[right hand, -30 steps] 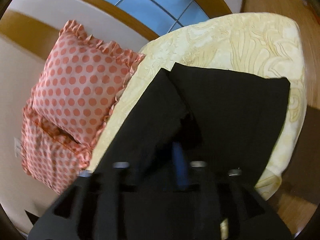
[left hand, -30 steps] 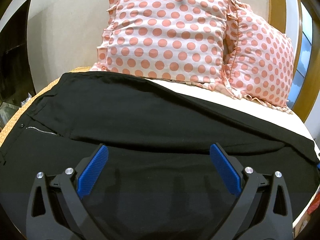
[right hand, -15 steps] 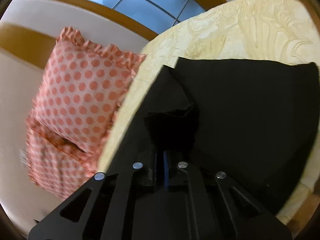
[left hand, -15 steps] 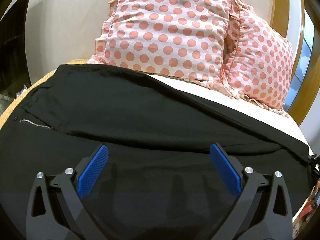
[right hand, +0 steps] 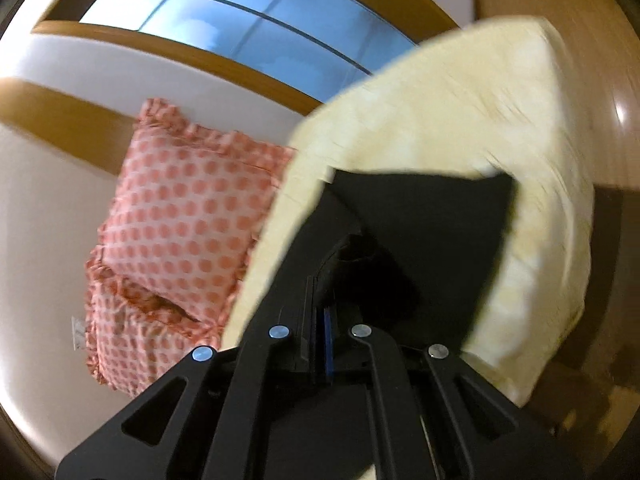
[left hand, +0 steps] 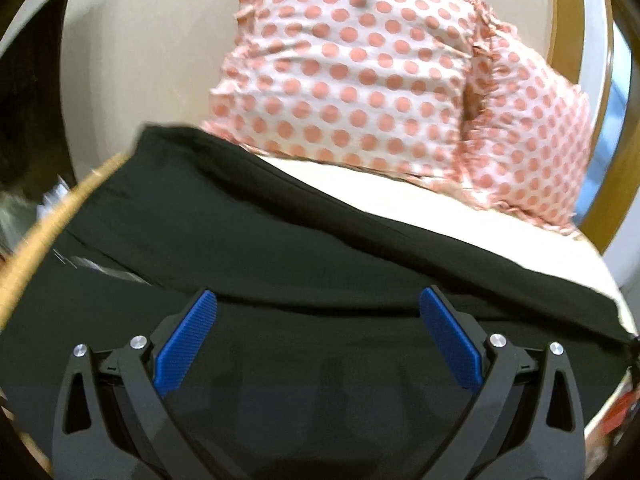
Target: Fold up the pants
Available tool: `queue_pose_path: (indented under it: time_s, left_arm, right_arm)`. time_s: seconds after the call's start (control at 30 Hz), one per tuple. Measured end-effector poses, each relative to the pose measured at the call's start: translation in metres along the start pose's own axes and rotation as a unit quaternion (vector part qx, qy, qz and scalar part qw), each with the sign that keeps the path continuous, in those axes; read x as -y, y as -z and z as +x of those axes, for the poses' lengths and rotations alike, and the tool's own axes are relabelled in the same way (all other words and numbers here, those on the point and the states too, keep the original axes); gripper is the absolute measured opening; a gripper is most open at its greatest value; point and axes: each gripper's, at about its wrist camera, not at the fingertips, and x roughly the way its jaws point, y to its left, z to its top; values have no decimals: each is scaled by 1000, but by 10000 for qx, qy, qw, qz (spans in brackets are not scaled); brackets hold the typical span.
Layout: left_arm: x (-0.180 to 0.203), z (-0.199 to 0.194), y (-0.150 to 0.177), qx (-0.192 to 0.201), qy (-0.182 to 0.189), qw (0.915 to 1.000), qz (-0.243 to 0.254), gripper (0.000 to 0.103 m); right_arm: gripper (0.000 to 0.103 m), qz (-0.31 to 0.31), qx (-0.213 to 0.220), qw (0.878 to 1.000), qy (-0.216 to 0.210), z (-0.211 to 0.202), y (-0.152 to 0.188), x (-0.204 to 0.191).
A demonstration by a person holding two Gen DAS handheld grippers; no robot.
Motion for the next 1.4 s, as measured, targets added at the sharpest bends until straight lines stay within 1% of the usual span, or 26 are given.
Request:
queue_pose_path:
  time_s: [0.03, 0.1, 0.13, 0.2, 0.27, 0.33, 0.4, 0.5, 0.53, 0.6, 0.67, 0.7, 0.73, 0.77, 0.8, 0.83, 0.9, 0.97, 1.0, 1.1, 1.13, 1.2, 1.27, 1.3, 1.37, 1.4]
  left_arm:
    - [-9, -3, -11, 20, -141, 9999, 53, 101]
    - [-22, -2, -26, -67, -325, 9994, -1, 101]
    - [-32, 0, -39, -152, -304, 9994, -105, 101]
    - [-47, 8, -57, -240, -101, 9991, -328, 101]
    - [-61, 26, -75, -346, 36, 9974, -630, 101]
    - [-74, 56, -92, -635, 66, 9938, -909, 101]
    - [-85, 86, -106, -942, 155, 9882, -1200, 101]
    - [-101, 130, -121, -1282, 305, 9734, -1874, 101]
    - [-106, 145, -125, -1385, 304, 9667, -2132, 101]
    - [-110, 169, -132, -1570, 193, 9595, -2329, 100]
    - [-108, 191, -138, -1786, -122, 9586, -2215, 91]
    - [-107, 200, -139, -1912, -267, 9581, -2115, 81]
    - [-107, 206, -138, -2021, -352, 9573, -2036, 61]
    - [-106, 211, -137, -2120, -459, 9563, -1962, 49]
    - [-106, 213, -136, -2196, -621, 9556, -1862, 31]
    - [-107, 210, -134, -2200, -743, 9568, -1751, 23]
    - [-111, 196, -130, -2103, -743, 9598, -1704, 19]
    - [-115, 168, -125, -1925, -698, 9643, -1676, 17]
    - [-115, 153, -124, -1798, -685, 9680, -1612, 17]
    - [-110, 80, -113, -1286, -562, 9805, -1379, 17]
    - [-109, 61, -109, -1174, -513, 9823, -1367, 17]
    - [-110, 10, -89, -818, -423, 9865, -1354, 17]
    - [-110, -23, -66, -624, -474, 9875, -1364, 18]
    - [-114, -40, -49, -551, -507, 9870, -1421, 19]
    - [-118, -64, -9, -530, -579, 9832, -1650, 19]
    - [-121, -66, 4, -545, -604, 9817, -1722, 19]
  right_arm:
    - [2, -15, -1, 10000, 31, 1, 1, 1]
    - [2, -19, 7, 10000, 4, 2, 1, 1]
    - [2, -23, 16, 10000, -23, 2, 0, 1]
    - [2, -46, 12, 10000, -41, 3, -1, 1]
    - [2, -54, 7, 10000, -59, 4, -3, 2]
    - [2, -16, 5, 10000, -83, 4, -3, 4]
    - [2, -51, -5, 10000, -52, 5, -3, 5]
    - [2, -129, -26, 9999, -6, 6, -4, 3]
    - [2, -140, -35, 9999, 1, 6, -4, 3]
    - [2, -173, -46, 9998, 21, 7, -5, 2]
    - [2, -199, -55, 9998, 32, 7, -5, 2]
    - [2, -200, -62, 9998, 32, 8, -6, 2]
    - [2, -198, -63, 9998, 31, 8, -6, 2]
    - [2, -198, -63, 9998, 31, 8, -6, 1]
    - [2, -196, -59, 9998, 27, 8, -5, 1]
    - [2, -189, -66, 9998, 11, 8, -5, 1]
    - [2, -200, -72, 9998, -10, 9, -6, 1]
    - [2, -207, -60, 9998, -20, 9, -7, 0]
    - [2, -204, -47, 9998, -39, 8, -8, 0]
    - [2, -246, 44, 9996, -106, 4, -16, -5]
    - [2, -272, 87, 9995, -122, 2, -19, -7]
    - [2, -349, 187, 9991, -155, -2, -25, -13]
    - [2, -401, 302, 9986, -144, -8, -30, -15]
    - [2, -399, 323, 9986, -122, -9, -31, -15]
    - [2, -350, 300, 9989, -1, -8, -33, -10]
    - [2, -319, 269, 9991, 49, -6, -34, -7]
